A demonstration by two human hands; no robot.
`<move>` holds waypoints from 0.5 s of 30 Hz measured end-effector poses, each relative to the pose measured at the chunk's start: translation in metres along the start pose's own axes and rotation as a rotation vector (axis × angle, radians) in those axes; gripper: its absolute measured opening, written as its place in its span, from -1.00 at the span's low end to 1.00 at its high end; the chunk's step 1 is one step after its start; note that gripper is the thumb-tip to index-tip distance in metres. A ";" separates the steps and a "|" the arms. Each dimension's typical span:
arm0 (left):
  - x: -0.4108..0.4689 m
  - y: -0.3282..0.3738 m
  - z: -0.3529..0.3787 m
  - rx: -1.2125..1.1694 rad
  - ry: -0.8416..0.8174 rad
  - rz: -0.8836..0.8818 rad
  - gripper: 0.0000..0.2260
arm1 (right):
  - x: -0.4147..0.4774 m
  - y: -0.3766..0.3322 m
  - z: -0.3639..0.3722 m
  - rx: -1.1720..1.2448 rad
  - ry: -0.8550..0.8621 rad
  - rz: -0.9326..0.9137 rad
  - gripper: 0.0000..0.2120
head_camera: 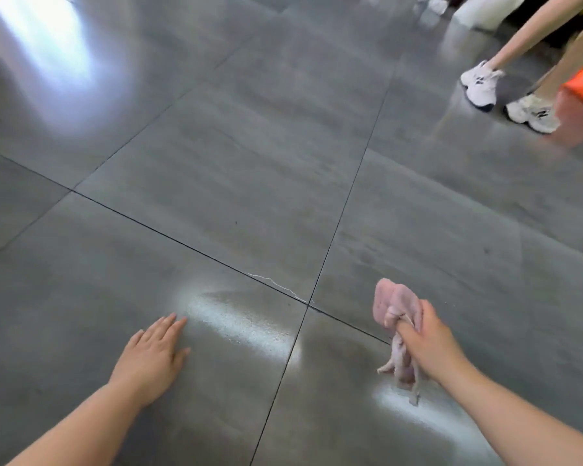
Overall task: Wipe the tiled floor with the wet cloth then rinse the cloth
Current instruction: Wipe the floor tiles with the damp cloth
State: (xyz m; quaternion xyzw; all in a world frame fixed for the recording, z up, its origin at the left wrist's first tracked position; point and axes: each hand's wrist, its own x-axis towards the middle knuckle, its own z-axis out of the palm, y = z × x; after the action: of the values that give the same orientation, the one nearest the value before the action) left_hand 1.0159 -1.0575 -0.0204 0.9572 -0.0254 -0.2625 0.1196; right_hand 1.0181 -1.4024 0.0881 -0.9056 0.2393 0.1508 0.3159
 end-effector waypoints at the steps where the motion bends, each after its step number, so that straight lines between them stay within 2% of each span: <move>1: 0.008 0.006 -0.007 -0.025 0.002 0.003 -0.52 | 0.001 -0.003 -0.010 0.010 0.035 -0.011 -0.90; 6: 0.050 0.035 -0.009 -0.122 -0.004 -0.042 -0.52 | 0.044 -0.009 -0.006 0.094 0.119 -0.064 -0.82; 9: 0.073 0.041 0.013 -0.133 -0.061 -0.100 -0.48 | 0.088 -0.001 0.035 0.075 0.031 -0.034 -0.87; 10: 0.079 0.041 0.020 -0.115 -0.098 -0.120 -0.43 | 0.104 0.007 0.054 -0.025 -0.045 -0.043 -0.74; 12: 0.096 0.037 0.031 -0.055 -0.165 -0.171 -0.29 | 0.128 0.025 0.086 -0.311 -0.226 -0.107 -0.32; 13: 0.105 0.034 0.035 -0.035 -0.185 -0.214 -0.21 | 0.139 0.034 0.100 -0.438 -0.288 -0.142 -0.18; 15: 0.121 0.029 0.040 -0.028 -0.187 -0.325 -0.08 | 0.159 0.052 0.122 -0.590 -0.340 -0.201 -0.03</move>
State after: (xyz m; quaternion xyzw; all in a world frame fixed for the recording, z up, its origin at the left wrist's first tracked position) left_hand 1.0999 -1.1076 -0.1064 0.9183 0.1223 -0.3666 0.0860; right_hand 1.1094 -1.4134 -0.0975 -0.9389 0.0392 0.3302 0.0891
